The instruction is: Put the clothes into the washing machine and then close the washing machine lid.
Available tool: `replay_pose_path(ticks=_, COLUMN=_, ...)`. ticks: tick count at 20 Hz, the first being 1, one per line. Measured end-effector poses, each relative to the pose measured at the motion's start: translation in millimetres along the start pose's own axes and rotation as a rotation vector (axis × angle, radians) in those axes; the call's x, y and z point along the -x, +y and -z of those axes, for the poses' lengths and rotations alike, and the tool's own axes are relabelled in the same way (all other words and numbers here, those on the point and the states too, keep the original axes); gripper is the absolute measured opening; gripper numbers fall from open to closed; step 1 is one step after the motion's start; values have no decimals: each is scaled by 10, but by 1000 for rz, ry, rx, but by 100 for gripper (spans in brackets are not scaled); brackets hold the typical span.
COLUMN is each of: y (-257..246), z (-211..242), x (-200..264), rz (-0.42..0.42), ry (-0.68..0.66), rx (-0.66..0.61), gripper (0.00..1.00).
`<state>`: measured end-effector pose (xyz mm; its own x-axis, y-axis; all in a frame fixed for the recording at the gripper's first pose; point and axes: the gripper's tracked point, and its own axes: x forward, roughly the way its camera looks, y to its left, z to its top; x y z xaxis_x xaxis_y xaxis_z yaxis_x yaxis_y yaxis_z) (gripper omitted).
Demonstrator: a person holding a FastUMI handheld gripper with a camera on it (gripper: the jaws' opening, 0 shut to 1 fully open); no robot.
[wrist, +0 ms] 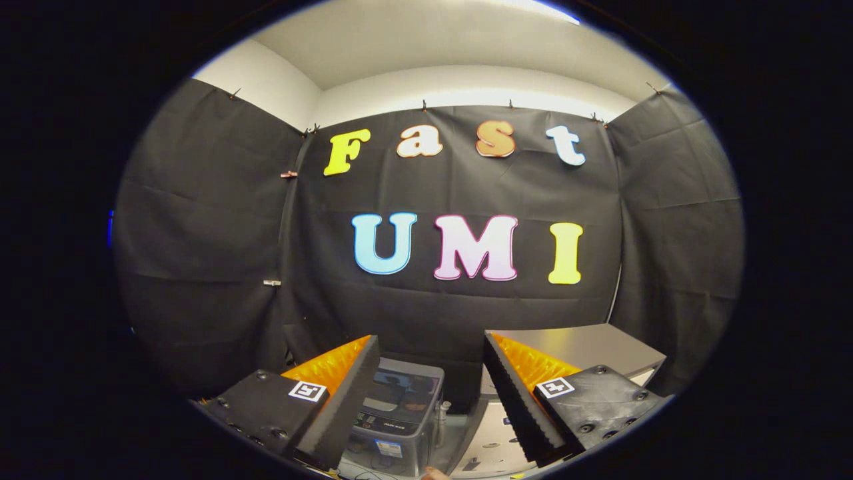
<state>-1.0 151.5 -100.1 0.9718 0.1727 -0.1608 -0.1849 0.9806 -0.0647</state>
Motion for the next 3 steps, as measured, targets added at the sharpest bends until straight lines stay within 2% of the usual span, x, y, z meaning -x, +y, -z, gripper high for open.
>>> replay_pose_path(ticks=3, y=-124, z=-99, x=348, rz=40, ry=-68, rx=20, gripper=99)
